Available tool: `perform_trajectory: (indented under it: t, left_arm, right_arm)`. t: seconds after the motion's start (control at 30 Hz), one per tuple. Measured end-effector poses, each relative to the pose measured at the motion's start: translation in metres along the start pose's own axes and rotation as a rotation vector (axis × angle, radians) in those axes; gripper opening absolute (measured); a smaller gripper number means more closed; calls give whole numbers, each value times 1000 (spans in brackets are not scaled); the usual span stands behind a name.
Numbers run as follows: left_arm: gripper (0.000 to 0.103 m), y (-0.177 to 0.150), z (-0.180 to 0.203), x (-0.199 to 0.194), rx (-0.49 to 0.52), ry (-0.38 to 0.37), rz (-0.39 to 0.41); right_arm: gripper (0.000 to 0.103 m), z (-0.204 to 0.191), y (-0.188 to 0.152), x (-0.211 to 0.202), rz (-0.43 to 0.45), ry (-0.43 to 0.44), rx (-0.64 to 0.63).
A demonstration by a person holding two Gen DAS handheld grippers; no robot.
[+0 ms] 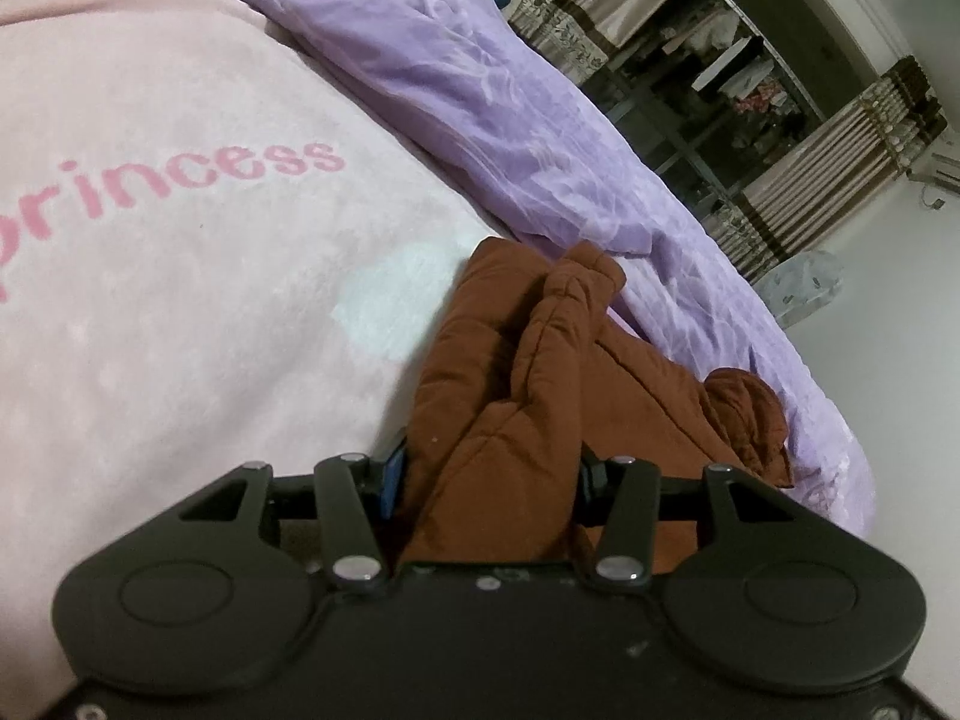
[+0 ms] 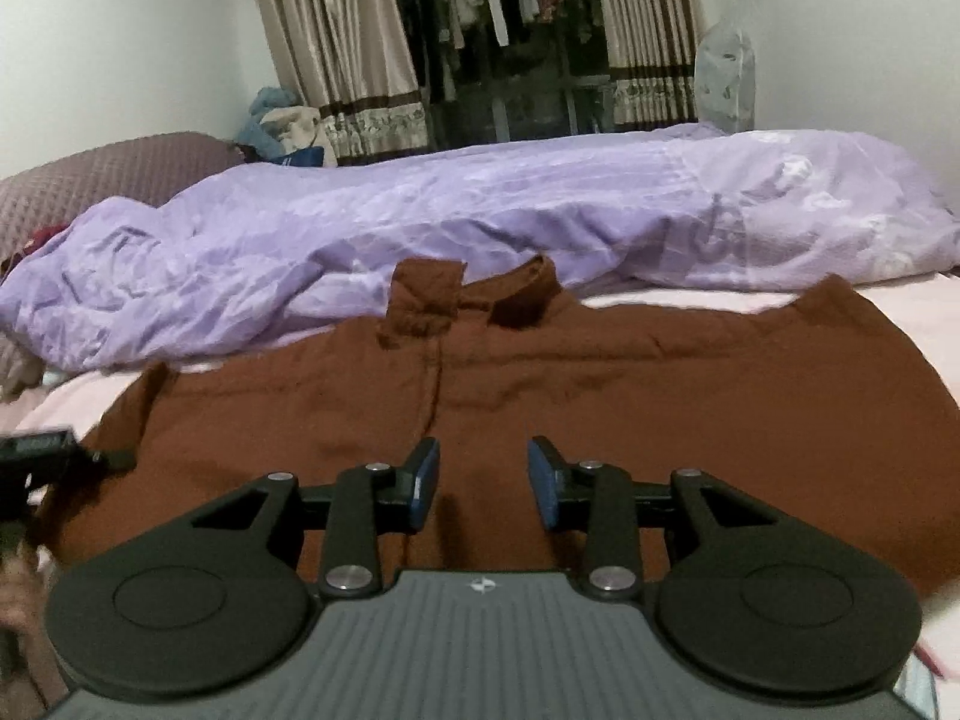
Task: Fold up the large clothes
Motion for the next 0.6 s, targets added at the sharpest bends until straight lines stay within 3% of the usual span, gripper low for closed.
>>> perform_trajectory:
  t: [0.2,0.37,0.6]
  left_arm:
    - [51,-1,-1,0,-7,1,6]
    - [50,1,-3,0,-21,-9,-7]
    - [42,1,5,-6,-20,0,13]
  right_arm:
    - [39,10,-30,12,-85,-26,28]
    - [38,7,-45,21,-57,-50,-12]
    - [38,10,-44,20,-67,-37,-24]
Point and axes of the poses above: each gripper's, at about its wrist camera, not at the fingertips, and x roughly the way its jaws point, z to its right, y to its top, the point moved 4 cm from there along x, roughly the way its jaws point, and after that the axes turned 1 degree about x, right-handed, at the moved point
